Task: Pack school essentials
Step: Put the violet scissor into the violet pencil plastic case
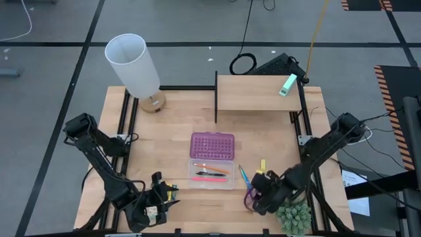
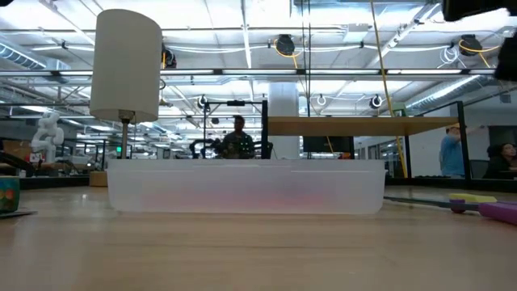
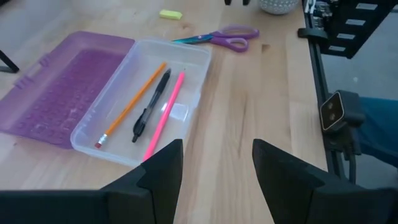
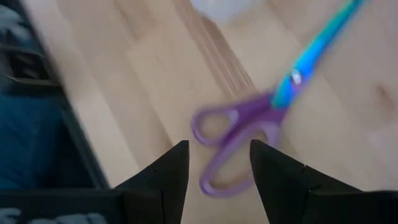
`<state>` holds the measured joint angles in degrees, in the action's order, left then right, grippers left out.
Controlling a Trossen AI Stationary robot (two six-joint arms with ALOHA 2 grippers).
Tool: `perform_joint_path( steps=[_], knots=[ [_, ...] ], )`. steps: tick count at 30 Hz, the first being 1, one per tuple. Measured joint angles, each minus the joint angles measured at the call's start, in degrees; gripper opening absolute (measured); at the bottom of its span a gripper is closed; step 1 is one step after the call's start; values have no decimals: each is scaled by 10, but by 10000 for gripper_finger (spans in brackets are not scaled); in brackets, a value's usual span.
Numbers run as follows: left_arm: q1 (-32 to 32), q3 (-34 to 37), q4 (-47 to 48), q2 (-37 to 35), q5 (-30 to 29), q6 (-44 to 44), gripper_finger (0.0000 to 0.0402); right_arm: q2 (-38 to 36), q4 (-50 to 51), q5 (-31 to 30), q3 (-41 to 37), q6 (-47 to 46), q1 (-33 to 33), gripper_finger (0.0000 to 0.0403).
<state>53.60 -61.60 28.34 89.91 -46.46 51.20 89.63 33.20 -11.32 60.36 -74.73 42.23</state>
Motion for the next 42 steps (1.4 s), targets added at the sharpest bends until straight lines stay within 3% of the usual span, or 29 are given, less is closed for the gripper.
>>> perform_joint_path(
  steps=[7,12,26,39,42],
  knots=[
    [0,0,-14,0,0,-1,198,75,121,39,70,-41,-1,164],
    [1,0,-15,1,0,-1,198,111,123,70,69,-56,-4,164],
    [-5,0,-16,28,3,-11,198,162,139,68,69,-42,-16,159],
    [-7,0,-22,28,4,-11,198,163,142,68,61,-91,-20,19],
    [-7,0,-23,28,4,-12,198,163,144,66,58,-97,-21,9]
  ],
)
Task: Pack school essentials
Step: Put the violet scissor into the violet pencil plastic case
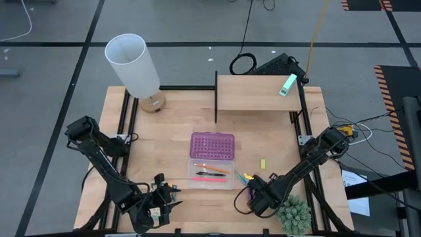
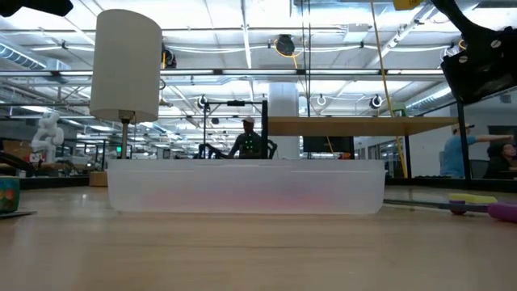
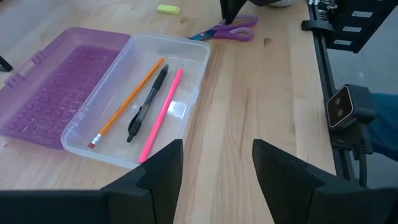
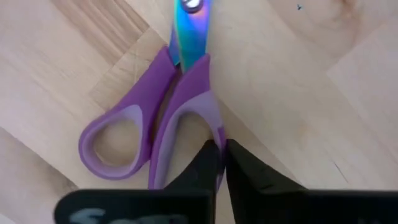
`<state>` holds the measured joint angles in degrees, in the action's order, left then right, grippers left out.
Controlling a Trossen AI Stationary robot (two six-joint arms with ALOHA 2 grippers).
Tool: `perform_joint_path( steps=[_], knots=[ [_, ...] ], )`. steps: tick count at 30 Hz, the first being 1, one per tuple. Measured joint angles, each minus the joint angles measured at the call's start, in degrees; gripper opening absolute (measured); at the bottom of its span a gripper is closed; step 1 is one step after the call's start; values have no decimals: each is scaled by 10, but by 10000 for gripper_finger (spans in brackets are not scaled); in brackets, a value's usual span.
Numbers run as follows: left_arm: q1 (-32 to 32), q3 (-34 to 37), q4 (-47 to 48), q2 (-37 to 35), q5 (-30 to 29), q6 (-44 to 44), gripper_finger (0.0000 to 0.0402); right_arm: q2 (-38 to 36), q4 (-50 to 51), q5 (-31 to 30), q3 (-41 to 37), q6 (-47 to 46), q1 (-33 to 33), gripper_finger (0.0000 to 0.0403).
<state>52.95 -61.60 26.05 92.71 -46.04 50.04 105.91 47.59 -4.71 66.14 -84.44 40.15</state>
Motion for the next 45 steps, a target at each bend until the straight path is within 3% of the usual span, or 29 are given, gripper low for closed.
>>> perform_joint_path(
  steps=[10,26,36,45],
  knots=[
    [0,0,-2,0,0,-4,198,-24,63,-34,-5,-11,-2,6],
    [0,0,-2,0,0,-5,198,-189,144,-114,-3,20,0,8],
    [0,0,-2,0,0,-12,198,-237,129,-137,-3,98,-14,8],
    [-7,0,-2,0,0,-14,198,-245,3,-165,-2,220,-59,8]
  ],
)
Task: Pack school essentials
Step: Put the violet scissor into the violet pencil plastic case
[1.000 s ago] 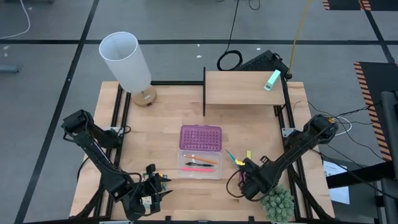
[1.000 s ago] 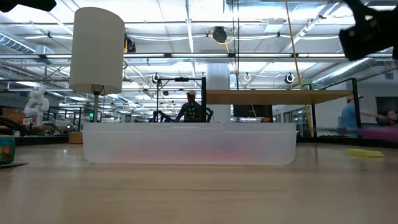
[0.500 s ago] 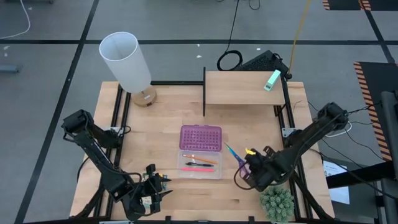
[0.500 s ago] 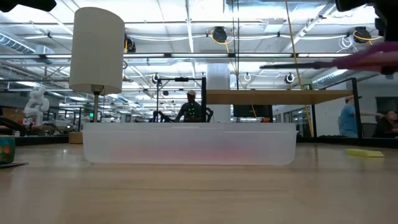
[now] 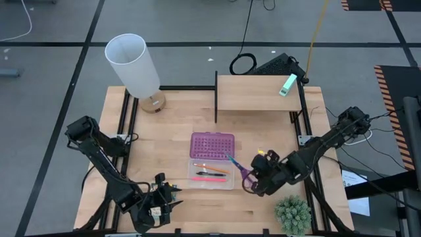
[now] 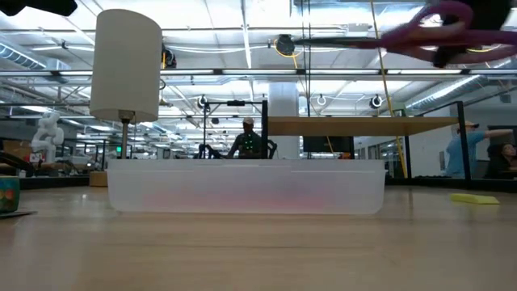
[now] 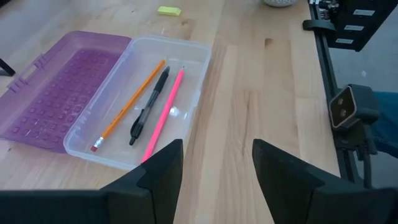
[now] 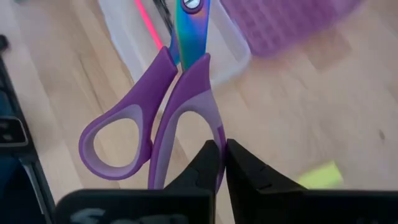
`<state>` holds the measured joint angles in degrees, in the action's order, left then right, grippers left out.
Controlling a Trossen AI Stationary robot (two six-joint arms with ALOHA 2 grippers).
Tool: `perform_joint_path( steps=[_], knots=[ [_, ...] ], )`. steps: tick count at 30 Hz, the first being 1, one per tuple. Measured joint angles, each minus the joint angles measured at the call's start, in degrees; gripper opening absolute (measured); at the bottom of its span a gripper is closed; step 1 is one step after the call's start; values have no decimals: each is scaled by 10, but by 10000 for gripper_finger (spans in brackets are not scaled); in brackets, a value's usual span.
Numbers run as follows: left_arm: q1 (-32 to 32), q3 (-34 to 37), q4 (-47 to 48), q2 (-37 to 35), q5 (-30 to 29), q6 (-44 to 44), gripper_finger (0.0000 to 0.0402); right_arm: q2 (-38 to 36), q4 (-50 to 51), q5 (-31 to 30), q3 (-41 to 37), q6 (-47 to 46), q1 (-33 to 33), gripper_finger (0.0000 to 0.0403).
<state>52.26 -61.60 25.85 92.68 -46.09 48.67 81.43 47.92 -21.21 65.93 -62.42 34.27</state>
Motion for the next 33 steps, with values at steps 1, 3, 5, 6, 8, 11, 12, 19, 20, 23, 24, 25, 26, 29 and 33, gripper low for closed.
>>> perform_joint_path(
  steps=[1,3,5,6,8,11,12,19,20,23,24,25,26,29,33],
  knots=[
    [-1,0,0,0,0,-1,198,0,-13,0,0,16,-8,8],
    [-3,0,0,0,0,-3,198,0,-38,2,0,47,-26,8],
    [-5,0,0,0,0,-4,198,0,-65,3,0,77,-41,8],
    [-5,0,0,0,0,-4,198,0,-75,5,3,94,-49,8],
    [-5,0,0,0,0,-5,198,3,-92,16,13,128,-64,8],
    [-5,0,0,0,0,-7,198,16,-104,19,40,173,-81,8],
    [-5,0,0,0,0,-7,198,22,-101,19,53,187,-86,8],
    [-5,0,0,0,-1,-10,198,75,-88,21,152,280,-108,8],
    [-5,0,0,0,-1,-10,198,83,-87,21,164,293,-111,8],
    [-5,0,0,0,-1,-9,198,109,-86,23,195,321,-122,8],
    [-5,0,0,0,-1,-8,198,120,-83,31,205,325,-126,8],
    [-5,0,0,0,-1,-8,198,131,-80,35,214,327,-130,8],
    [-5,0,0,0,-1,-8,198,144,-77,36,222,331,-133,8],
    [-5,0,0,0,0,-7,198,185,-71,58,240,345,-142,9],
    [-5,0,0,0,0,-7,198,232,-64,95,250,357,-154,9]
  ],
)
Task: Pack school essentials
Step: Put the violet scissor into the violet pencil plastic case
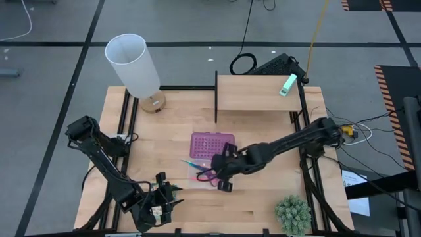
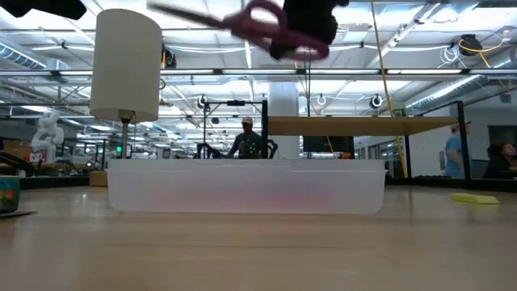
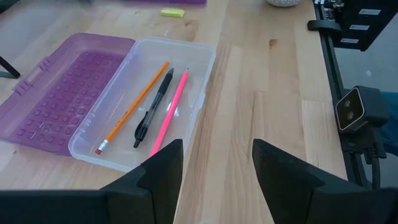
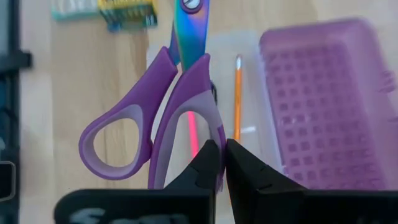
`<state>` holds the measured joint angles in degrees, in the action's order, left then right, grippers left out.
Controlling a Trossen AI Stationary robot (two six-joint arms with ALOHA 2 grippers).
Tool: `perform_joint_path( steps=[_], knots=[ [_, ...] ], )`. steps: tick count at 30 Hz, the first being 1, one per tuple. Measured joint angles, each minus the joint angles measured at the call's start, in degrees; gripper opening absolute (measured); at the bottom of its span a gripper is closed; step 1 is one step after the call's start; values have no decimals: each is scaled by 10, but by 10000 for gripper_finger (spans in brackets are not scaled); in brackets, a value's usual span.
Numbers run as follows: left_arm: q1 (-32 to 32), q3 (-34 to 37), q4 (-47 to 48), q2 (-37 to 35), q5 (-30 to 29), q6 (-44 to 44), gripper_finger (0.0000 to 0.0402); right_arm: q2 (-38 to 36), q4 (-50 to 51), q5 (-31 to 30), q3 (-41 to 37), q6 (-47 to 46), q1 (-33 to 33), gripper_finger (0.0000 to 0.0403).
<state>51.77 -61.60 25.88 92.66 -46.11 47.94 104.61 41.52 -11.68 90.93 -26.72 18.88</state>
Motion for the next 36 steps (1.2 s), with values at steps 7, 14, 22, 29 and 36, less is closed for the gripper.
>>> perform_joint_path(
  steps=[7,14,22,29,36],
  knots=[
    [3,0,0,0,0,1,198,46,20,29,1,-15,-10,9],
    [3,0,-3,0,0,2,198,73,23,30,1,-24,-9,9],
    [3,0,-5,0,0,2,198,88,48,30,1,-26,-11,9],
    [3,0,-5,0,0,2,198,87,36,30,-25,-29,-12,9],
    [3,0,-5,0,0,3,198,87,22,30,-49,-67,-12,17]
  ],
)
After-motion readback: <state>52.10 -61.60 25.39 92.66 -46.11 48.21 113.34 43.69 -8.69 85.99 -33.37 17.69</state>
